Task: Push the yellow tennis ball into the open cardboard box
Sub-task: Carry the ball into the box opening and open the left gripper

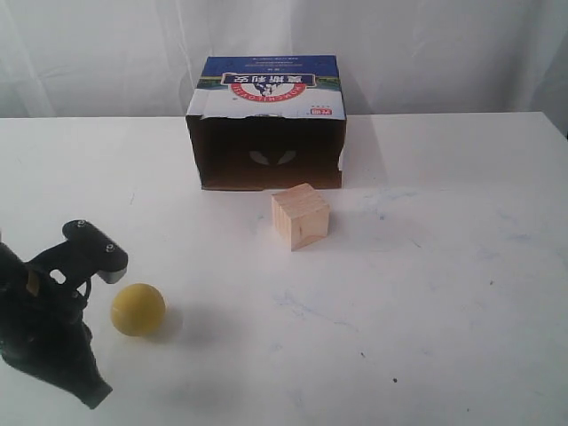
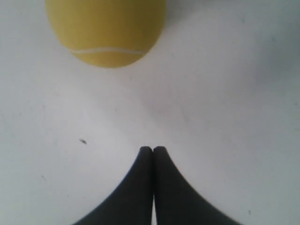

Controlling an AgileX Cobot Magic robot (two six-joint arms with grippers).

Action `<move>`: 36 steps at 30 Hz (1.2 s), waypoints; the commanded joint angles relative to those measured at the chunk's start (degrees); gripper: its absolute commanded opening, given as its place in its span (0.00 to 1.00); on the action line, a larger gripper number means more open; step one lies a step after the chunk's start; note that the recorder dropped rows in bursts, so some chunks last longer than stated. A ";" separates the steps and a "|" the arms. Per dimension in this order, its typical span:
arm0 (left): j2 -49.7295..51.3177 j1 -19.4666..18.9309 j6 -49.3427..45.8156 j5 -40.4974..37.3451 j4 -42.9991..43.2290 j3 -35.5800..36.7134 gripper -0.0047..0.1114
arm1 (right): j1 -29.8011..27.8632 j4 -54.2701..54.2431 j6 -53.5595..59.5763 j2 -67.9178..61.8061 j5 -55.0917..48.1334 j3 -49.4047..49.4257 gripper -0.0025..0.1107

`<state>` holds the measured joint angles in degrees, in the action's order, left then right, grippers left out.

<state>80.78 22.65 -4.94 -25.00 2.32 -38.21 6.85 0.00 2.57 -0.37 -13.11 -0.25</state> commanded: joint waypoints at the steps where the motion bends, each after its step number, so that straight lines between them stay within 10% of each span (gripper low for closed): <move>1: 9.39 -1.39 -4.25 16.68 -0.51 -1.83 0.04 | -0.06 0.00 -0.41 0.37 0.42 0.25 0.02; 8: 13.13 1.95 -0.55 1.28 9.05 -40.03 0.15 | -0.06 0.00 -0.41 0.37 0.53 0.25 0.02; 11: 10.41 2.09 2.71 -3.98 13.25 -46.03 0.16 | -0.06 0.00 -0.41 0.37 0.53 0.25 0.02; 36: -16.58 3.62 10.66 -5.43 9.42 -18.62 0.15 | -0.06 0.00 -1.30 0.37 0.55 0.25 0.02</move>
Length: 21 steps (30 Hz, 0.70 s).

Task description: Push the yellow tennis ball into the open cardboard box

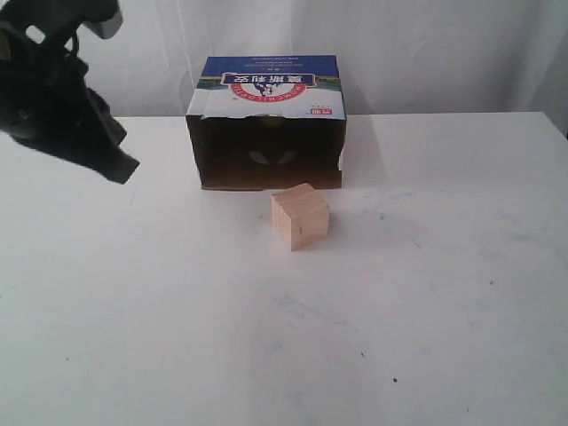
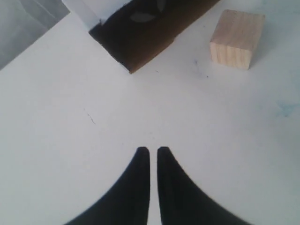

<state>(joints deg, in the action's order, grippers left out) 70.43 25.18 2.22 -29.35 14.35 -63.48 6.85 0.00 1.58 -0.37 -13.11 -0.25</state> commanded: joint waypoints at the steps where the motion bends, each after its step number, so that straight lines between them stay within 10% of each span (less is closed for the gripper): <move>1: -7.91 1.50 4.57 -1.32 -3.57 8.77 0.15 | -0.06 0.00 -0.30 0.37 0.55 0.25 0.02; 9: -22.27 6.81 8.82 2.99 -11.20 30.00 0.15 | -0.06 0.00 -0.30 0.37 0.42 0.25 0.02; 21: -37.13 11.53 9.83 32.33 -14.03 50.26 0.15 | -0.06 0.00 -0.30 0.37 0.42 0.25 0.02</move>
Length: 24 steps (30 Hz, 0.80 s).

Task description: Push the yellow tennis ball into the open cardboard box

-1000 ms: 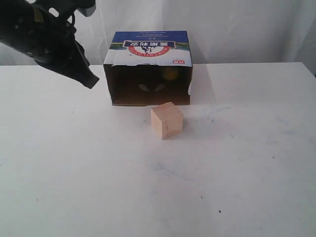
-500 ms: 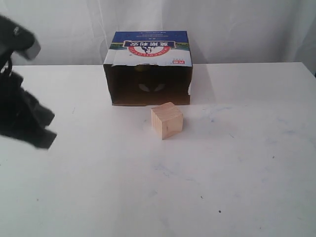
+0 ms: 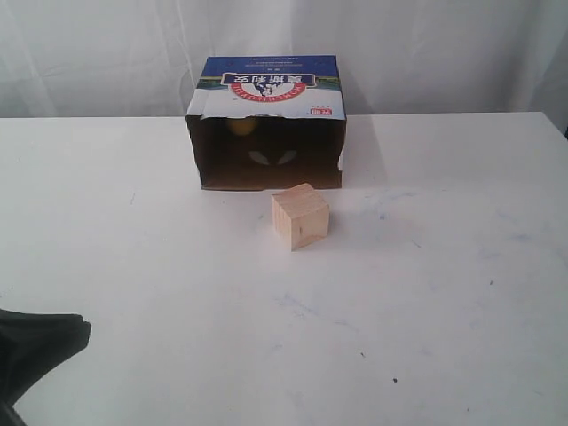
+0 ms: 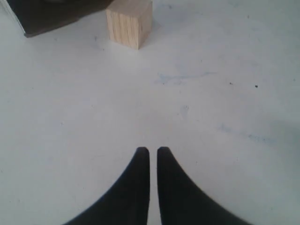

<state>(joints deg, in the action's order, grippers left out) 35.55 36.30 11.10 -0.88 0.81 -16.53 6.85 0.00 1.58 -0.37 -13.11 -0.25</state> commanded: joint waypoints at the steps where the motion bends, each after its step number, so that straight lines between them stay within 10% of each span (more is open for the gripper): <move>1: -2.51 0.41 0.84 3.85 -0.23 3.81 0.15 | -0.06 0.00 -0.30 0.37 0.42 0.25 0.02; 24: -6.33 0.52 0.69 15.86 6.51 12.65 0.15 | -0.06 0.00 -0.30 0.37 0.42 0.25 0.02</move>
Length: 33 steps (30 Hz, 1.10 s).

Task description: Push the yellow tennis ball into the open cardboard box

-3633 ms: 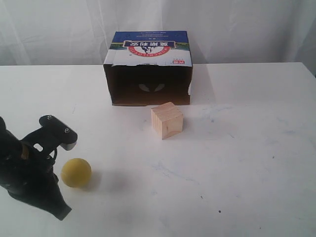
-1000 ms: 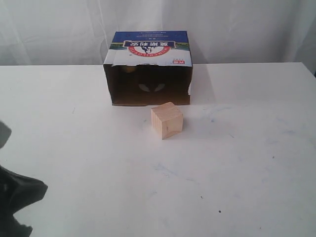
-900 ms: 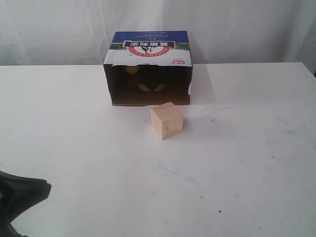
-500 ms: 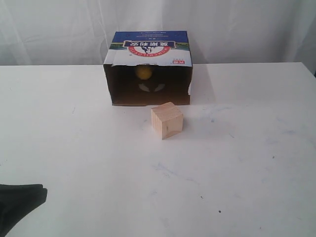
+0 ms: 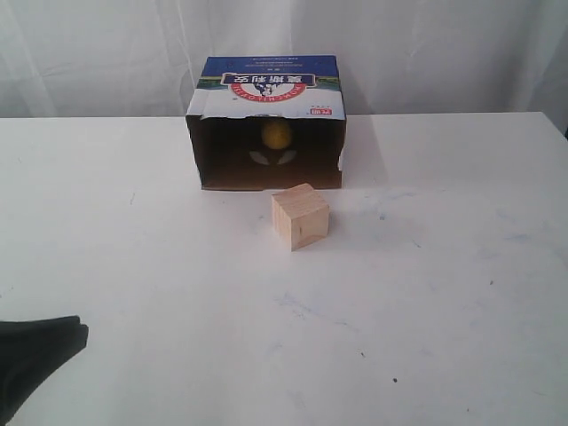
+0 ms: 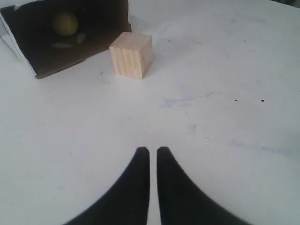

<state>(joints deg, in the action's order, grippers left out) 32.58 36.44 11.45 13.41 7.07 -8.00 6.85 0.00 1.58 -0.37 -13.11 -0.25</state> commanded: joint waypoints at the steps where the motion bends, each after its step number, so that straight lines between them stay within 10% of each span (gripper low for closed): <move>1: -4.95 0.38 0.33 1.58 0.39 4.91 0.15 | -0.06 0.00 -0.30 0.37 0.42 0.25 0.02; 21: -31.05 0.38 0.33 -28.59 2.77 6.66 0.15 | -0.06 0.00 -0.30 0.37 0.42 0.25 0.02; 33: -32.58 -0.56 0.33 -20.35 3.94 8.00 0.15 | -0.06 0.00 -0.30 0.37 0.55 0.25 0.02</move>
<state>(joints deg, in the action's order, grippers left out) 0.26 36.25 11.45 -9.56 10.09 -0.22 6.85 0.00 1.47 -0.37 -13.11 -0.25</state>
